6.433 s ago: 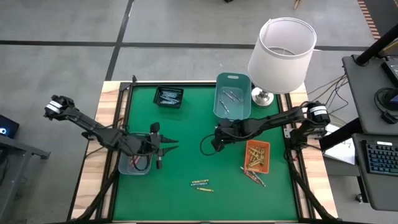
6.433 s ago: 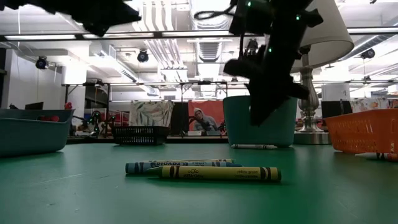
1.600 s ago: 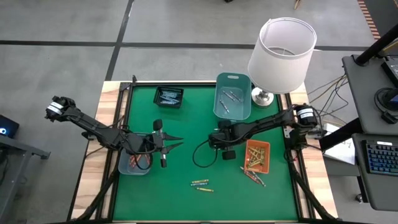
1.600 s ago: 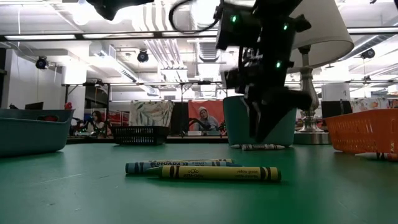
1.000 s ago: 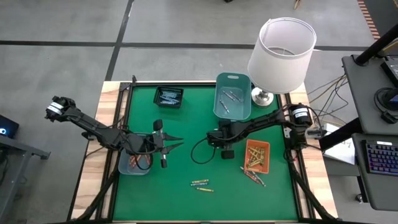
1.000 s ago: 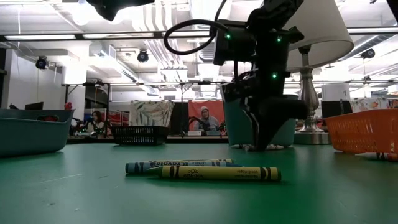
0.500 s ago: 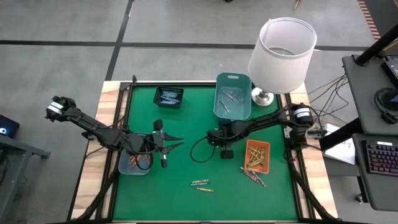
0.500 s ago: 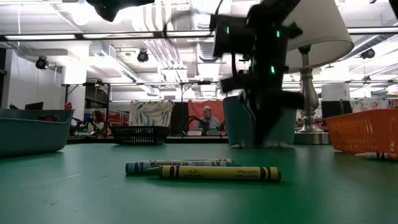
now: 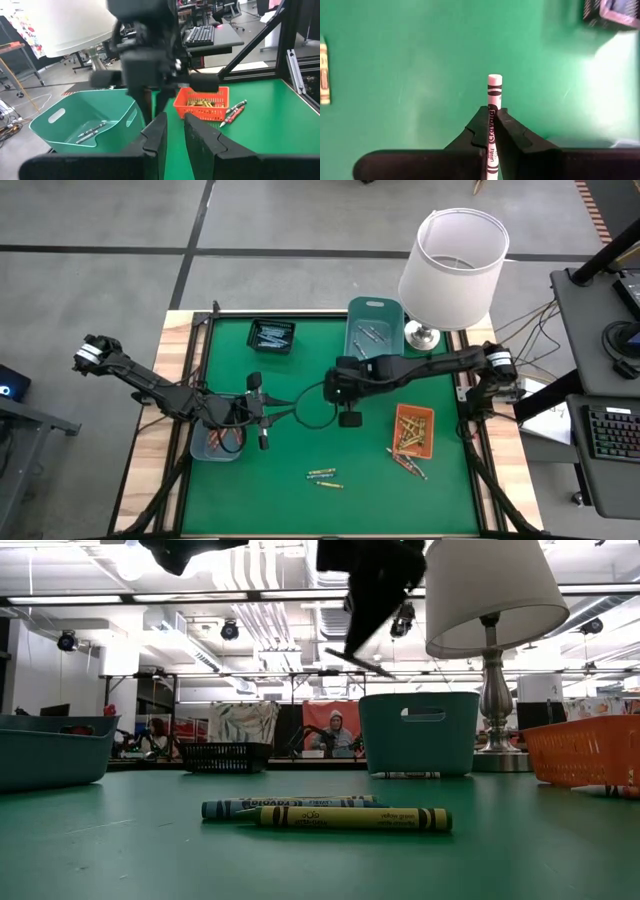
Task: Sort crayons
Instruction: Put the white crayon into the green bin
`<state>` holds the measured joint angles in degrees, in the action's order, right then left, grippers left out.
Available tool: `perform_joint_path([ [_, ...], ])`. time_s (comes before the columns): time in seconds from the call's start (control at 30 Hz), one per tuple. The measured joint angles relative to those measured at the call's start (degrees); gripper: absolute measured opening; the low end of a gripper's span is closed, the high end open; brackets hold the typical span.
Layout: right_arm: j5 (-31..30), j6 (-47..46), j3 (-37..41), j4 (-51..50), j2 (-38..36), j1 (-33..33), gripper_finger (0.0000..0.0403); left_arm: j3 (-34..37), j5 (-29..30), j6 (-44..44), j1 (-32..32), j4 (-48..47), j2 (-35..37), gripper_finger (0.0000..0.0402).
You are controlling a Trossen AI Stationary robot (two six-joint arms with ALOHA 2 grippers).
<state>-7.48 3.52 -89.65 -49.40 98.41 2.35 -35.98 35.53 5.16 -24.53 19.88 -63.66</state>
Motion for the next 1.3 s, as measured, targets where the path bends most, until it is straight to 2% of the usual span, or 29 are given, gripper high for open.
perform_joint_path([
  [0.17, -0.66, 4.23, -6.2, -2.34, 0.03, -2.29, 0.0012, -0.01, 0.0, 0.0, 0.0, -0.17, 0.0, 0.0047],
  [0.37, -9.53, 7.69, -10.06, -7.84, 0.02, -7.47, 0.0012, -0.01, 0.0, -0.12, 0.0, -0.22, 0.0, 0.0047],
  [0.5, -10.09, 7.79, -10.46, -11.45, 0.0, -12.44, 0.0012, -0.01, -0.02, -0.14, 0.0, -0.2, 0.0, 0.0047],
  [0.73, -9.83, 8.55, -6.69, -13.05, 0.0, -20.73, 0.0012, -0.01, -0.04, -0.16, 0.0, -0.2, 0.0, 0.0047],
  [0.9, -5.86, 9.15, -1.27, -11.32, 0.01, -25.17, 0.0012, 0.01, -0.09, -0.16, 0.0, -0.2, 0.0, 0.0047],
  [1.17, -5.57, 9.38, 5.37, -7.83, 0.06, -27.57, 0.0013, 0.0, -0.22, -0.18, 0.0, -0.21, -0.02, 0.0047],
  [1.3, -4.31, 9.42, 6.3, -7.25, 0.06, -27.53, 0.0028, 0.01, -0.24, -0.78, 0.0, -0.22, 0.0, 0.0047],
])
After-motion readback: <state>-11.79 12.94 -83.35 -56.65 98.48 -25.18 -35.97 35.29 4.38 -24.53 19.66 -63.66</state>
